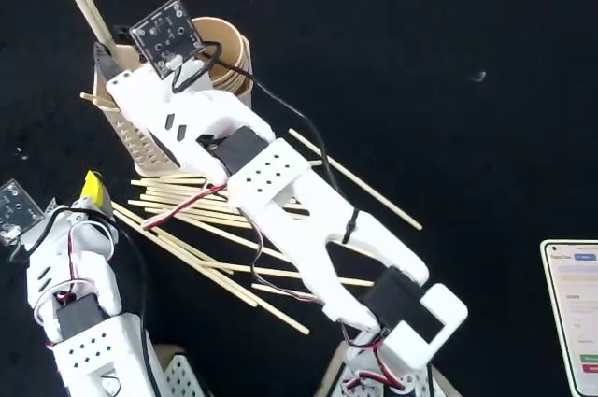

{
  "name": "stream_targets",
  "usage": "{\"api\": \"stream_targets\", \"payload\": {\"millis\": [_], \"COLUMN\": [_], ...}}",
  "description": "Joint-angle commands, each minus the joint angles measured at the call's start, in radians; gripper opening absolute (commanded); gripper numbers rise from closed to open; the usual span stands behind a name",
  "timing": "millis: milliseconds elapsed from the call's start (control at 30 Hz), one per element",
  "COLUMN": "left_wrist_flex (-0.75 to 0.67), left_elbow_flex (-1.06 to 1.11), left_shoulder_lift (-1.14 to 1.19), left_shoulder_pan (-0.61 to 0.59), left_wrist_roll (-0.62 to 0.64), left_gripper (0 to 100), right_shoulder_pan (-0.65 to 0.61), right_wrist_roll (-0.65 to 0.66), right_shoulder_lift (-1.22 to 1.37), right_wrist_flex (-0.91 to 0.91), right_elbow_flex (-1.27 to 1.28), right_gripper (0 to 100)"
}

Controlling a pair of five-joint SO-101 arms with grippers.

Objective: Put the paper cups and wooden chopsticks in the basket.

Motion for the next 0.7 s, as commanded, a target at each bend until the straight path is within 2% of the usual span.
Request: {"api": "stream_targets", "payload": {"millis": [0, 167, 300, 400, 500, 667], "left_wrist_flex": [-0.018, -0.018, -0.018, -0.018, -0.018, -0.018], "left_elbow_flex": [0.008, 0.008, 0.008, 0.008, 0.008, 0.008], "left_shoulder_lift": [-0.014, -0.014, -0.014, -0.014, -0.014, -0.014], "left_shoulder_pan": [0.013, 0.013, 0.013, 0.013, 0.013, 0.013], "left_wrist_roll": [-0.008, -0.008, -0.008, -0.008, -0.008, -0.006], "left_gripper": [23, 23, 23, 23, 23, 23], "right_shoulder_pan": [0.012, 0.017, 0.034, 0.032, -0.003, -0.04], "right_wrist_roll": [0.002, 0.003, 0.012, 0.123, 0.273, 0.324], "right_shoulder_lift": [-0.179, -0.447, -0.671, -0.788, -0.834, -0.834], "right_wrist_flex": [0.157, 0.554, 0.899, 1.037, 1.049, 0.721], "right_elbow_flex": [-0.044, -0.004, 0.128, 0.321, 0.595, 1.015], "right_gripper": [15.4, 14.9, 15.1, 15.2, 15.2, 15.3]}}
